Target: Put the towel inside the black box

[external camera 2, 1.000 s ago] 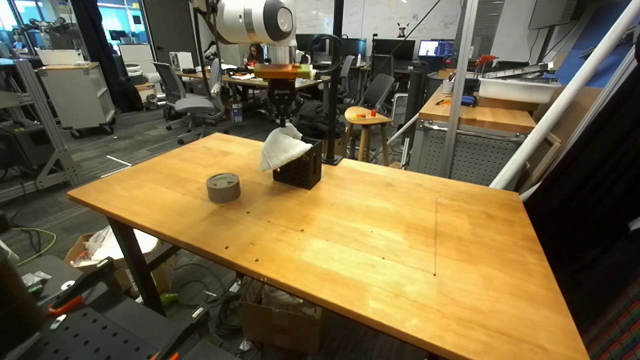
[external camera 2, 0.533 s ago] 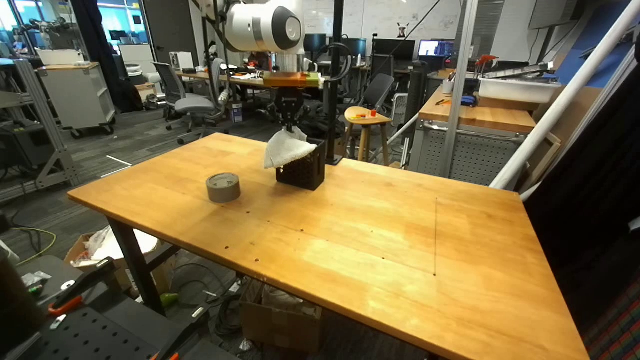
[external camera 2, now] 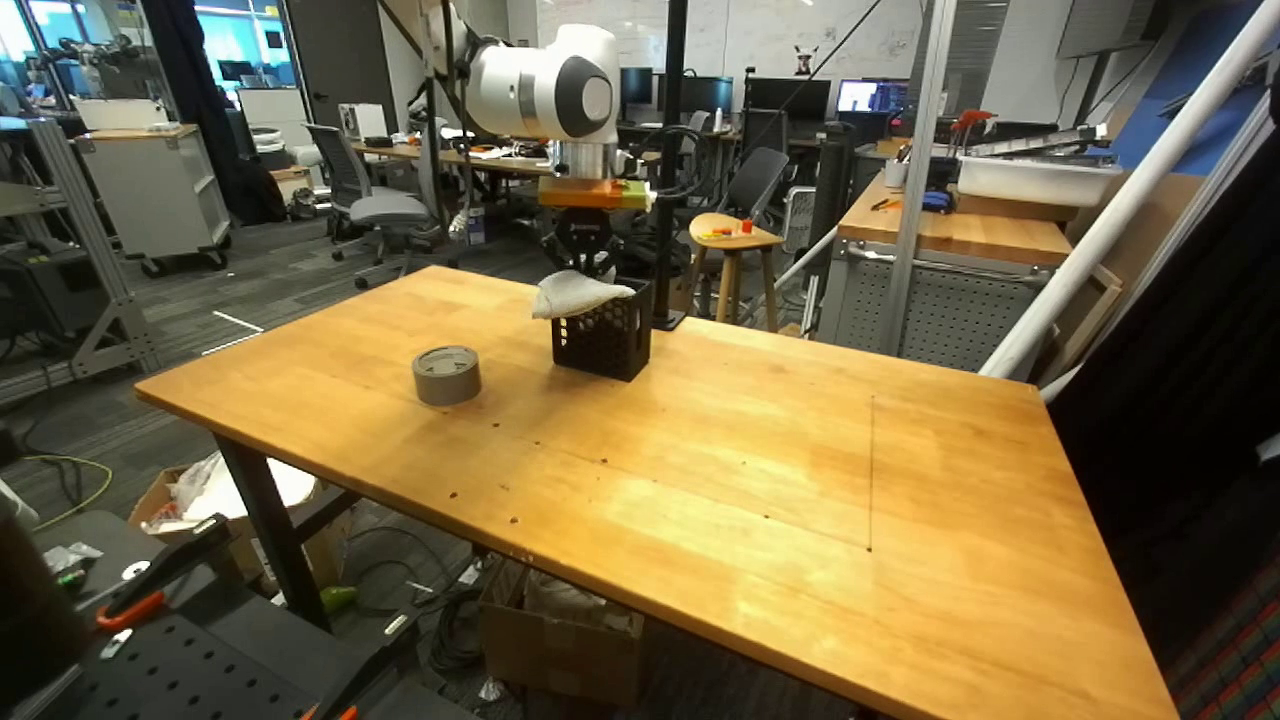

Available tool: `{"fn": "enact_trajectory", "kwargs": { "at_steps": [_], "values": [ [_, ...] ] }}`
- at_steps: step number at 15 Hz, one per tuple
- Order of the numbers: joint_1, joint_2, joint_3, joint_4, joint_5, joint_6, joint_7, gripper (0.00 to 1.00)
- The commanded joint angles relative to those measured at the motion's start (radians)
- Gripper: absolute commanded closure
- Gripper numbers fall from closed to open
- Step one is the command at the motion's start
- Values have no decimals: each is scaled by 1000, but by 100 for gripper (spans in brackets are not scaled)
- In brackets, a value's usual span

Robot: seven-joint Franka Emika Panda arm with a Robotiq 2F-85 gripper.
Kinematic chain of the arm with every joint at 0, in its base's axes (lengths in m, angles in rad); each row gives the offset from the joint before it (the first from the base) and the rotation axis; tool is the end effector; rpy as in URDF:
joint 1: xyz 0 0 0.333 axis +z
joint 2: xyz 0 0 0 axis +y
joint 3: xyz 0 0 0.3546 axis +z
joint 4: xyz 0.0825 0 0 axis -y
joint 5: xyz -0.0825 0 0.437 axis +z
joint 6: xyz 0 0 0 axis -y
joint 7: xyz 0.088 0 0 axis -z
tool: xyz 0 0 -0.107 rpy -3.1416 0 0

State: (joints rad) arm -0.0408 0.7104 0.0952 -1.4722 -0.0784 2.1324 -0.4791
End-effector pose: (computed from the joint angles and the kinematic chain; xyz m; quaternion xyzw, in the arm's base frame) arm 0.7813 0.0260 0.2551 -0.9614 -0.2741 0.0231 0.0035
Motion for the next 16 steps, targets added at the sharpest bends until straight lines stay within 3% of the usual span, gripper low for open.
{"fn": "enact_trajectory", "kwargs": {
  "at_steps": [1,10,16],
  "values": [
    [-31,45,30,22,42,27,-49,96],
    [-58,39,56,6,91,34,-84,97],
    [-39,-72,36,-69,63,47,-45,97]
  ]
}}
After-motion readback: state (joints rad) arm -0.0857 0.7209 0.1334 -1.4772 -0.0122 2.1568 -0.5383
